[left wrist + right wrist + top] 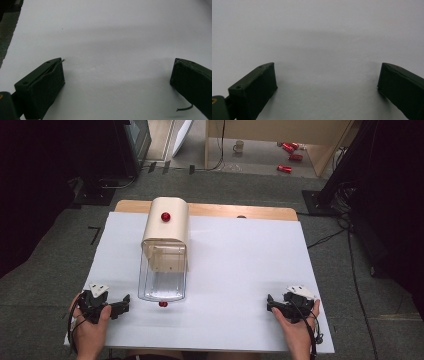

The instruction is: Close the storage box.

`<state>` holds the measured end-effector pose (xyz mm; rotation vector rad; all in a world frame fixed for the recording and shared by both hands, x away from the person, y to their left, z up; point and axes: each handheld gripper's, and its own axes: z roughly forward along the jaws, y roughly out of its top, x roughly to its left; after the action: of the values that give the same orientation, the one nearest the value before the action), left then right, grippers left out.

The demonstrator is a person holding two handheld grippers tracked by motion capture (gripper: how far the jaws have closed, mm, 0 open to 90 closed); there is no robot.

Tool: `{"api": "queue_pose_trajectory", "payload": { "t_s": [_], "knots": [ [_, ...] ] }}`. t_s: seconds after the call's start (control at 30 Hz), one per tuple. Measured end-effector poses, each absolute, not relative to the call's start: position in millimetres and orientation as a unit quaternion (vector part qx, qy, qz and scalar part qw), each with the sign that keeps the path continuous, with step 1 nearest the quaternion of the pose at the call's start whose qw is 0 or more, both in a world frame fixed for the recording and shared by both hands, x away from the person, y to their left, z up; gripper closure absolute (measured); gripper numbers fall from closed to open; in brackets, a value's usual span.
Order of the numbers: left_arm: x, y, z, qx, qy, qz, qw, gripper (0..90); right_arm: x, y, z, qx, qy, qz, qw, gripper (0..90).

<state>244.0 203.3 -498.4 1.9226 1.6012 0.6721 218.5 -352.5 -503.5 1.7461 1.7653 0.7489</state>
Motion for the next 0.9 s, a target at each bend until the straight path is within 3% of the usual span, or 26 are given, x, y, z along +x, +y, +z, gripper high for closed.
{"api": "queue_pose_trajectory", "payload": {
  "t_s": [0.3, 0.9],
  "knots": [
    [244, 203, -498, 0.714, 0.594, 0.249, 0.272, 0.0, 216, -347, -502, 0.648, 0.653, 0.271, 0.282, 1.5],
    [244, 203, -498, 0.714, 0.594, 0.249, 0.272, 0.0, 202, -289, -477, 0.609, 0.677, 0.313, 0.269, 1.5]
  ]
}}
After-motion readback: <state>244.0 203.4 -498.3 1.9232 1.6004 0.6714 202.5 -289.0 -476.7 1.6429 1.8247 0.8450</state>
